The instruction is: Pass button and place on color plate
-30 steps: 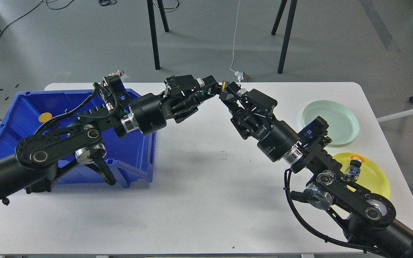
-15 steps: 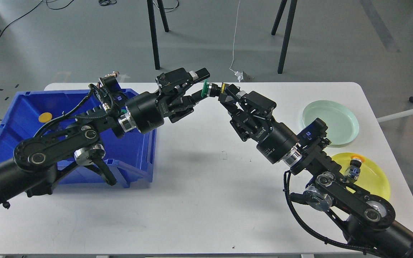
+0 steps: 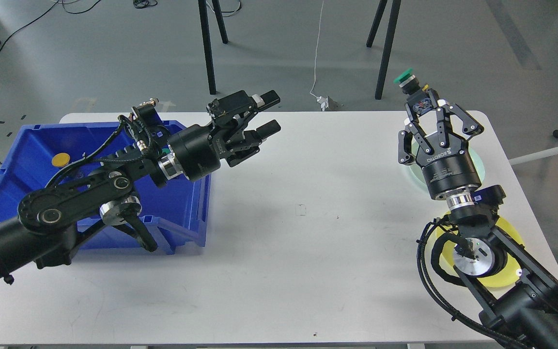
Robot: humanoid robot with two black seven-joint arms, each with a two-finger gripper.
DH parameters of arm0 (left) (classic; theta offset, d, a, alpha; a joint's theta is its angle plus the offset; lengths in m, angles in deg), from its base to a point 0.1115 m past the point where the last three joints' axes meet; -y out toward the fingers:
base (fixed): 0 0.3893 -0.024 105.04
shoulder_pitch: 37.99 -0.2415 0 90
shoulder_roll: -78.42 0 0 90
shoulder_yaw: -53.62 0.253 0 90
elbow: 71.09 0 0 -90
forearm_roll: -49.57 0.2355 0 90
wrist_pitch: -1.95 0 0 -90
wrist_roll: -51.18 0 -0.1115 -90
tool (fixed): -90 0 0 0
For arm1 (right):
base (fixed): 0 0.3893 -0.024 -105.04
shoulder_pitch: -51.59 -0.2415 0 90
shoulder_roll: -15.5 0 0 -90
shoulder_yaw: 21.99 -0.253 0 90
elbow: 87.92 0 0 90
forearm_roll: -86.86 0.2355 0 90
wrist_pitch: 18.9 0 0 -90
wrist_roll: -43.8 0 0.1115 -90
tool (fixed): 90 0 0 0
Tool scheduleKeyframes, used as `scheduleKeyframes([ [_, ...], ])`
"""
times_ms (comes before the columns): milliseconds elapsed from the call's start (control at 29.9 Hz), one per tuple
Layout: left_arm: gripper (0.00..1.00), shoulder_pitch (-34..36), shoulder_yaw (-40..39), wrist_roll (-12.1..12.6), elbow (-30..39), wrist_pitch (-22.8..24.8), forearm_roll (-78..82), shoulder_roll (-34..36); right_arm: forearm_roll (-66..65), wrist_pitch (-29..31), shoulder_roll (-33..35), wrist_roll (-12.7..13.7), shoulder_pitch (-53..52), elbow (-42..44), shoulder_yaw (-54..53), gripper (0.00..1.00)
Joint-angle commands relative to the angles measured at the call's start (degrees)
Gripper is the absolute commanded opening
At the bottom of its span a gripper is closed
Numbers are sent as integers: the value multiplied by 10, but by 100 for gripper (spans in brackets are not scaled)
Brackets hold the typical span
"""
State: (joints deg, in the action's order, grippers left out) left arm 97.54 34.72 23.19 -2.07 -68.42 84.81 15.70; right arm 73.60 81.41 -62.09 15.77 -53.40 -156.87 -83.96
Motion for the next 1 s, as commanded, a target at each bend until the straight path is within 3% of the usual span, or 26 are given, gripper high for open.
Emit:
scheduleKeyframes([
  [0,77,0,0,0,0,1,0,0,55,-26,0,0,-6,69,-7,0],
  [67,77,0,0,0,1,1,0,0,57,-71,-2,0,-24,107,-10,0],
  [167,77,0,0,0,0,1,0,0,75,-135,-5,27,-59,167,-5,0],
  [401,77,-1,0,0,0,0,0,0,81,-226,-8,61,-137,266,36,0],
  [802,77,-1,0,0,0,-2,0,0,82,-244,-29,90,-180,355,106,1],
  [969,77,-1,0,0,0,-2,0,0,82,-242,-30,96,-179,354,106,14],
])
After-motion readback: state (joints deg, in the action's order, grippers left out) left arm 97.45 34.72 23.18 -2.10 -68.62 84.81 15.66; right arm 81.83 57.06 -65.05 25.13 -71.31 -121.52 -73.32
